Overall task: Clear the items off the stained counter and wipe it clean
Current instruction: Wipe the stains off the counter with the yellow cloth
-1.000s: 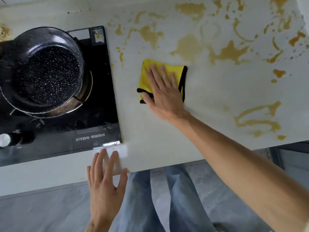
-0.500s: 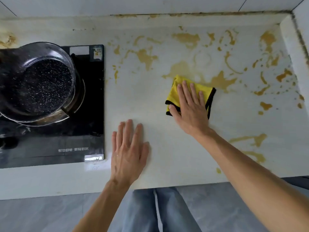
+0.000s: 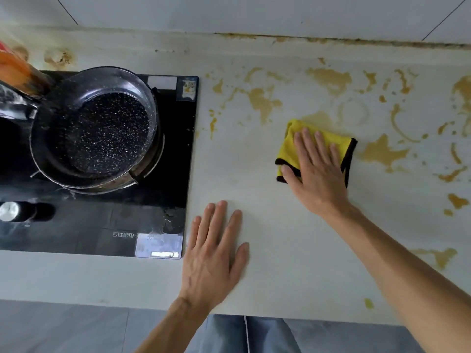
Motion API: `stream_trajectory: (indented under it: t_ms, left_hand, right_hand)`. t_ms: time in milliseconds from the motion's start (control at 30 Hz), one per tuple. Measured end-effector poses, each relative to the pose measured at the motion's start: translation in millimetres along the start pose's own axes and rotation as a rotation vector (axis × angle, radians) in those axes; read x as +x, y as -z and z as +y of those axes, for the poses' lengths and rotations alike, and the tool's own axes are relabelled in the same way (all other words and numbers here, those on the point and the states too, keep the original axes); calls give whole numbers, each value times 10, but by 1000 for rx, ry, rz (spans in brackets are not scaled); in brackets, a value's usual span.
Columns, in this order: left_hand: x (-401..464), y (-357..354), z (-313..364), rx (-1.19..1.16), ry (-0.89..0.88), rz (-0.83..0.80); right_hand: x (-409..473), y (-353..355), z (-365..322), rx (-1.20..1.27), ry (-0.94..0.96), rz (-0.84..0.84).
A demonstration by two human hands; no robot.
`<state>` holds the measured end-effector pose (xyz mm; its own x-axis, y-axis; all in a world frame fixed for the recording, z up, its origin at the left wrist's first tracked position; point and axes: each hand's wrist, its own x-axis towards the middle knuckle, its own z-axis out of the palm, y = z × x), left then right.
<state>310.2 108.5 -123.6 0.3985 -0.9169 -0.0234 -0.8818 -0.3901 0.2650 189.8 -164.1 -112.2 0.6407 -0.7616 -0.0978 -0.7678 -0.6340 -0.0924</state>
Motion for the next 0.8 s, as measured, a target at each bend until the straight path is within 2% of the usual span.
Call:
stream_trajectory:
  t_ms: [67,133,300,500,600,700,800]
  left_hand:
    - [-46,-21,-29,-1,-5,15]
    - [-55,-38,-32,0,-5,35]
    - [-56,-64,-23,-8,-17,69]
    - [-55,-78,-18,-12,-20,77]
    - [-55,-113,-44,-11,-25,83]
    - [-67,-131,-48,-19,-27,88]
    - [-67,-135,-45,-36,-27,94]
  right_hand:
    - [245,5,-193,5,-71,6]
    - [374,-21,-518,12,-45,8]
    - [90,-117,-1165,53,247,21]
    - [381,-87,-1447,84,411,-50]
    - [784,-44,-1440,58,383,-80]
    - [1073,28,-1262,68,239,-94]
    - [931,69,-1104,71,157,-85]
